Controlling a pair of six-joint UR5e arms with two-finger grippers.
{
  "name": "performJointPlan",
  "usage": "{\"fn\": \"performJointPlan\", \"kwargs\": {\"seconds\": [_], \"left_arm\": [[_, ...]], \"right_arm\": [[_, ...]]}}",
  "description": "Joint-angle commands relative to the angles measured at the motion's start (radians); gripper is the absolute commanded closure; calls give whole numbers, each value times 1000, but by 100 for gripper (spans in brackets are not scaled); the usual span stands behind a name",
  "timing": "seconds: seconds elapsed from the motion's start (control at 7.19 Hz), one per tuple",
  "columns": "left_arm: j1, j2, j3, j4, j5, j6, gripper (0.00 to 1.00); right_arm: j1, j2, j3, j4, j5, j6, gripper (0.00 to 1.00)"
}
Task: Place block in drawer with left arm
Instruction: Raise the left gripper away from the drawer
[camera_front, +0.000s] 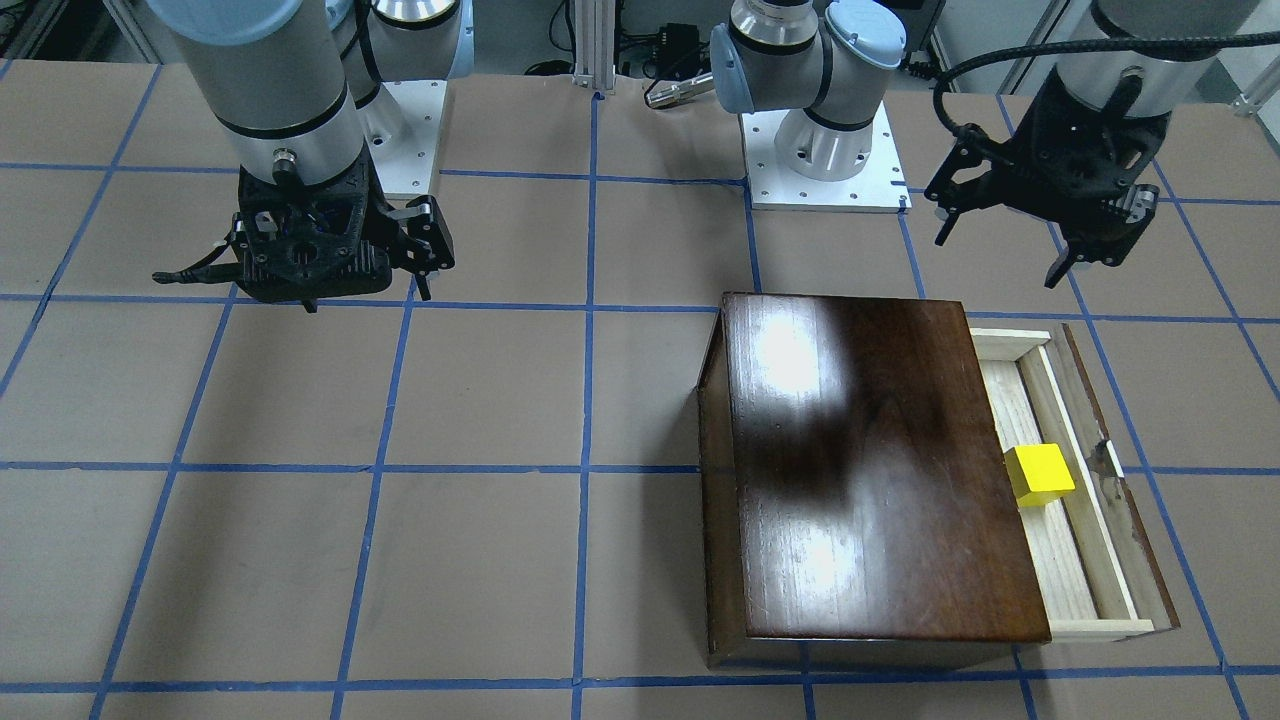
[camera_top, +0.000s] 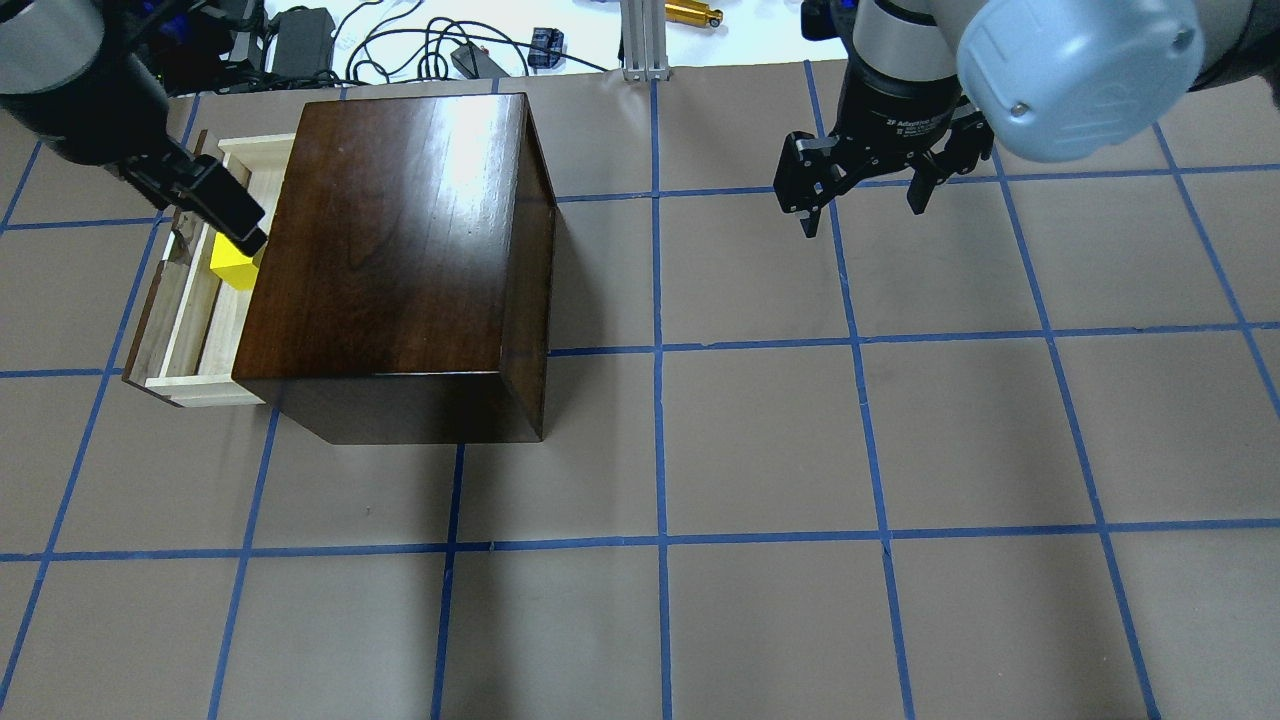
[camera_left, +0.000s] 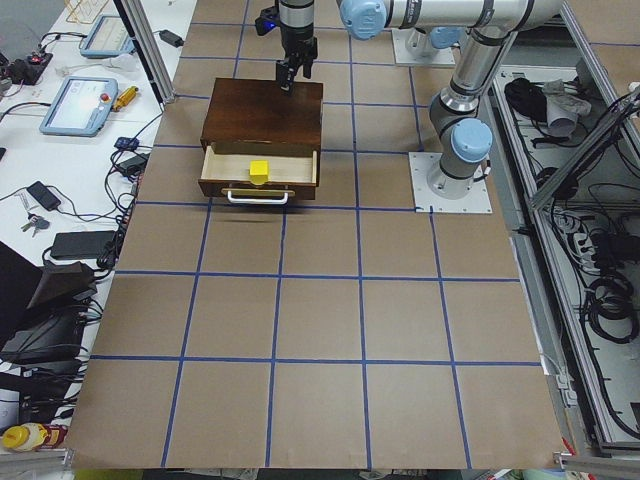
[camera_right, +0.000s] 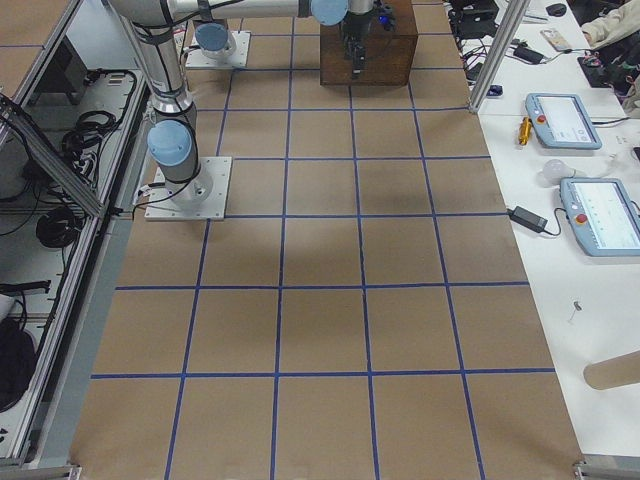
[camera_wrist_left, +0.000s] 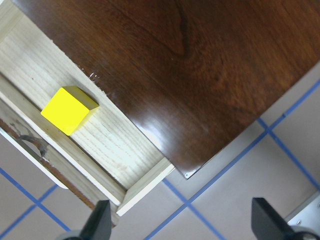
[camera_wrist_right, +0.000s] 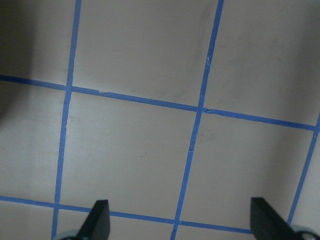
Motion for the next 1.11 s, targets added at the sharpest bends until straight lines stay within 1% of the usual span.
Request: {"fn": "performJointPlan", "kwargs": {"seconds": [0.0,0.28,0.56,0.97], "left_arm": [[-118,-21,0,19,20,-293,0],[-165,-32,0,21,6,-594,0],[-168,-31,-2,21,-95,-690,0],[-163,-28,-2,22,-95,-680,0]], "right_arm": [[0,0,0,0,0,-1,0],[0,0,0,0,0,0,0],[0,0,0,0,0,-1,0],[0,0,0,0,0,-1,0]]}}
